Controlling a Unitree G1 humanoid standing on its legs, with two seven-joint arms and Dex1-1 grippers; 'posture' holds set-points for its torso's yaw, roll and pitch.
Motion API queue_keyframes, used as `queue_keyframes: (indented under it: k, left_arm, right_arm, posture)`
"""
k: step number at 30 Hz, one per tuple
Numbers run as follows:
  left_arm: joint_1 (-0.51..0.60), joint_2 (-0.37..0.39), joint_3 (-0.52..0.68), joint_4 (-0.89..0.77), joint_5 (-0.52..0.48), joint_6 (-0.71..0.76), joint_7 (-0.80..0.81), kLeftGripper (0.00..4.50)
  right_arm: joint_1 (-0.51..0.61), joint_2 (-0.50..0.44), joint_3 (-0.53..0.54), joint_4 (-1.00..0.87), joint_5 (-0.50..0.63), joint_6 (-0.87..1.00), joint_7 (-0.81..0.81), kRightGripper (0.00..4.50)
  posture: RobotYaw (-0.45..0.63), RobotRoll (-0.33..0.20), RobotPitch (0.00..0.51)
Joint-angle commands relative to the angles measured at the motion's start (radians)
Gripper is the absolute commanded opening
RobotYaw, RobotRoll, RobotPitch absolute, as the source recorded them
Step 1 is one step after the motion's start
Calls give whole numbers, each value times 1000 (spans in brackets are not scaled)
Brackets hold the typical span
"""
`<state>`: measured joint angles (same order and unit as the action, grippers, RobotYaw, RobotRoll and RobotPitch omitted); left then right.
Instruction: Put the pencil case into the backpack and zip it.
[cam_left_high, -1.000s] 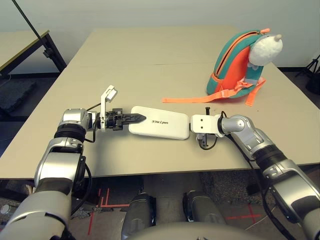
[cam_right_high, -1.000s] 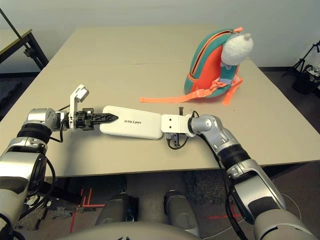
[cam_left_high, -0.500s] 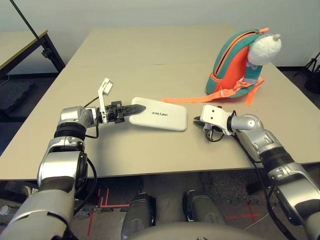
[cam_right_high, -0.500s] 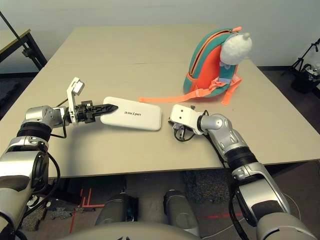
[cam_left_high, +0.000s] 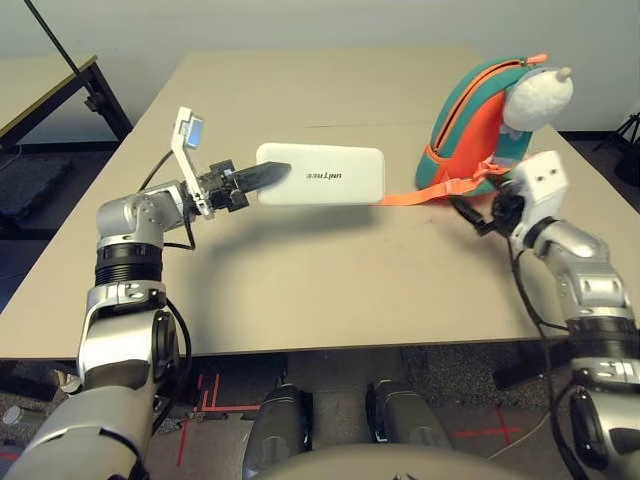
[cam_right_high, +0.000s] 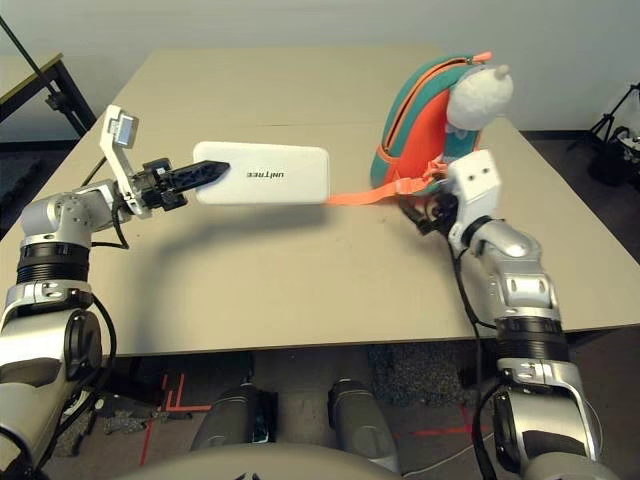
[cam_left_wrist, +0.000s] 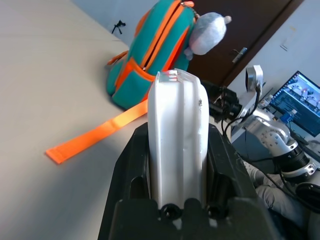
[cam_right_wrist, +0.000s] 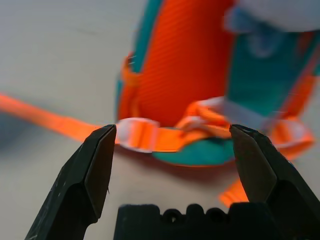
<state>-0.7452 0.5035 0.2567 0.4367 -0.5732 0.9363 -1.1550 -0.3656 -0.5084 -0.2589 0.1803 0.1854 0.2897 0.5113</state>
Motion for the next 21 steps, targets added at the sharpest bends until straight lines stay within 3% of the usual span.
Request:
queue_keyframes:
  k: [1, 12, 21]
  left_arm:
    - [17, 17, 28, -50, -50, 17, 23, 1252]
    - [46, 30, 23, -103, -106, 49, 56, 1252]
    - [75, 44, 35, -143, -143, 65, 84, 1252]
  right_arm:
    - [-21, 4, -48, 9, 14, 51, -88, 4500]
    - [-275, 22, -31, 389, -1, -46, -159, 4500]
    - [-402, 13, -23, 701, -29, -203, -177, 4500]
  posture:
    - [-203, 0, 16]
    - [-167, 0, 4]
    - [-136, 0, 0]
